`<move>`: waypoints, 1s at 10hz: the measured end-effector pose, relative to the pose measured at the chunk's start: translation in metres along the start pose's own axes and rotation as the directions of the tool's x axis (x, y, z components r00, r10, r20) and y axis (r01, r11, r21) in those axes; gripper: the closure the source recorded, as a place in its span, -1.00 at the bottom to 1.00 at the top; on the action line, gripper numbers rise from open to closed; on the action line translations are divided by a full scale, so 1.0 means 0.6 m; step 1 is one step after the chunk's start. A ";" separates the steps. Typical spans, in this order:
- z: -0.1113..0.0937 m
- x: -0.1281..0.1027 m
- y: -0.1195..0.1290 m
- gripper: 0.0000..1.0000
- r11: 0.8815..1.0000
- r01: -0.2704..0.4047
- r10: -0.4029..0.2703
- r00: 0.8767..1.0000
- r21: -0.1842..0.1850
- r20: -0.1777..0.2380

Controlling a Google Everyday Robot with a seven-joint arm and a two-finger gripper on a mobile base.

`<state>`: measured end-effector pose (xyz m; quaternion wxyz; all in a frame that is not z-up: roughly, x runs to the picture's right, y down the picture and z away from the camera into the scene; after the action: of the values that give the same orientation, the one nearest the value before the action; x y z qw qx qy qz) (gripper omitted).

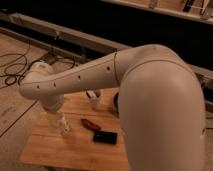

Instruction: Knock the bottle over

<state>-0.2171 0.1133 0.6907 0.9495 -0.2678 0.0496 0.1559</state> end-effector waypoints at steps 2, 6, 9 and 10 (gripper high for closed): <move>0.002 -0.018 -0.018 -0.60 0.999 -0.016 0.015 1.000 0.034 0.012; 0.005 -0.054 -0.070 -0.60 0.992 -0.044 0.037 0.997 0.116 0.063; 0.006 -0.066 -0.110 -0.60 0.981 -0.058 0.043 0.996 0.186 0.081; 0.007 -0.065 -0.121 -0.60 0.976 -0.057 0.041 0.996 0.209 0.082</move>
<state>-0.2308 0.0464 0.7368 0.9696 -0.1580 0.0359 0.1834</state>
